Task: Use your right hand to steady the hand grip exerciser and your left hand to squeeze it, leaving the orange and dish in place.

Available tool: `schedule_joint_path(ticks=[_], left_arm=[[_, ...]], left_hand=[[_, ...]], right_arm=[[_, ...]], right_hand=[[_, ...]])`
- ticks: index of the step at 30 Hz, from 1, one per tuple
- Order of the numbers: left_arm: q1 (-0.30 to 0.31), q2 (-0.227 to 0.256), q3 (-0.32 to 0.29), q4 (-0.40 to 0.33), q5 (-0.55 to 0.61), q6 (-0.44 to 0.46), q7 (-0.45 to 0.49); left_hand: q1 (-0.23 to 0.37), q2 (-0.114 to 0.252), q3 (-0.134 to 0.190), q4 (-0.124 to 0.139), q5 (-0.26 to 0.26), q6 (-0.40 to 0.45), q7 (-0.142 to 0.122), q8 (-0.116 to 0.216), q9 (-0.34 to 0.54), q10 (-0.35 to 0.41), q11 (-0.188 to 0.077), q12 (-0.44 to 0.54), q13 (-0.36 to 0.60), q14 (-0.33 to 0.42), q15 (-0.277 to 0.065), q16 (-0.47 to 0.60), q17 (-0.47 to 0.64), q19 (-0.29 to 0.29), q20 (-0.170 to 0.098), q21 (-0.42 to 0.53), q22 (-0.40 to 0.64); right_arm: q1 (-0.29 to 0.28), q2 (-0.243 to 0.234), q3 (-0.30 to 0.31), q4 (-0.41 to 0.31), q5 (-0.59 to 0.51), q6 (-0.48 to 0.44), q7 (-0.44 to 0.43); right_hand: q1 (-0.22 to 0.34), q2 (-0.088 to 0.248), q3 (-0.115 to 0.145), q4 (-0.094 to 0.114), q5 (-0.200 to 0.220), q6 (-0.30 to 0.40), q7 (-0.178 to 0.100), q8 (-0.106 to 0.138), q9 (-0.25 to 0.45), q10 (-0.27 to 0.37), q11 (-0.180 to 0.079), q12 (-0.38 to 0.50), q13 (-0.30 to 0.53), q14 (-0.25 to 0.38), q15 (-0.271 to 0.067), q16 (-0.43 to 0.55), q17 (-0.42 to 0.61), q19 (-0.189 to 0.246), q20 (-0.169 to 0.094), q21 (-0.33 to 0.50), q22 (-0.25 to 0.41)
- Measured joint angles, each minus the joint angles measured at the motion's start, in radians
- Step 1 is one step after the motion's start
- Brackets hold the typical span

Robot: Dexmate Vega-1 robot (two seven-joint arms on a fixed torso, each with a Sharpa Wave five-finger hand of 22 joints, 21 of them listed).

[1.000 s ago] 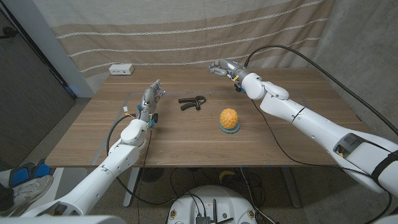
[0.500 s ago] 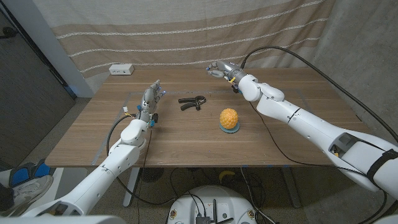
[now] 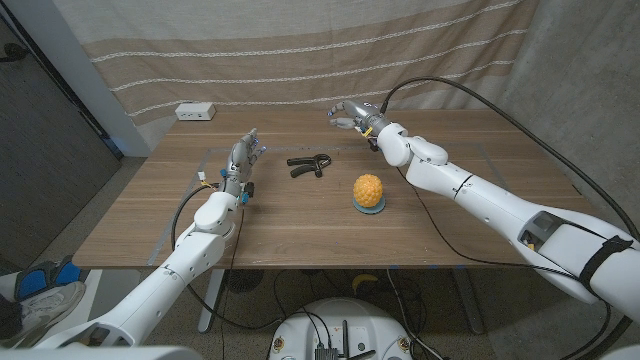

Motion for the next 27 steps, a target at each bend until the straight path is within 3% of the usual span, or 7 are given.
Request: schedule_joint_path(ticks=[4, 20, 22, 27], left_arm=[[0.0, 0.0, 0.0, 0.0, -0.001, 0.0, 0.001], [0.003, 0.0, -0.002, -0.002, -0.003, 0.005, 0.004], [0.003, 0.0, -0.002, -0.002, -0.003, 0.005, 0.004], [0.001, 0.0, -0.002, 0.004, -0.004, 0.006, 0.004]], left_hand=[[0.0, 0.0, 0.0, 0.0, 0.0, 0.0, 0.0, 0.0, 0.0, 0.0, 0.0, 0.0, 0.0, 0.0, 0.0, 0.0, 0.0, 0.0, 0.0, 0.0, 0.0], [-0.004, -0.004, 0.0, 0.0, 0.0, 0.004, 0.004, 0.0, 0.0, 0.0, 0.0, 0.0, 0.0, 0.0, 0.0, 0.0, 0.0, 0.0, 0.0, -0.004, 0.0], [-0.004, -0.004, 0.0, 0.0, 0.0, 0.004, 0.004, 0.0, 0.0, 0.0, 0.0, 0.0, 0.0, 0.0, 0.0, 0.0, 0.0, 0.0, 0.0, -0.004, 0.0], [-0.004, -0.004, 0.0, 0.0, 0.0, 0.004, 0.004, 0.0, 0.0, 0.0, 0.0, 0.0, 0.0, 0.0, 0.0, 0.0, 0.0, 0.0, 0.0, -0.004, 0.0]], right_arm=[[0.007, 0.01, -0.011, 0.019, -0.01, 0.0, -0.007], [0.039, 0.046, -0.048, 0.092, -0.026, -0.004, -0.005], [0.039, 0.046, -0.048, 0.092, -0.026, -0.004, -0.001], [0.047, 0.052, -0.054, 0.107, -0.025, -0.003, 0.005]], right_hand=[[0.012, -0.012, 0.0, 0.0, -0.004, 0.013, -0.003, 0.0, 0.0, 0.002, -0.002, 0.0, 0.0, 0.0, 0.0, 0.0, 0.0, 0.004, 0.004, 0.0, 0.0], [0.07, -0.001, 0.0, 0.0, -0.012, 0.019, -0.009, 0.0, 0.0, 0.005, -0.005, 0.0, 0.0, 0.0, 0.0, 0.0, -0.004, 0.014, 0.0, 0.0, 0.0], [0.086, -0.017, 0.0, 0.0, -0.012, 0.019, -0.009, 0.0, 0.0, 0.005, -0.005, 0.0, 0.0, 0.0, 0.0, 0.0, -0.004, 0.014, 0.0, 0.0, 0.0], [0.096, -0.006, -0.004, 0.004, -0.018, 0.019, -0.009, 0.0, 0.0, 0.005, -0.005, 0.0, 0.0, 0.0, 0.0, 0.0, -0.001, 0.014, 0.0, 0.0, 0.0]])
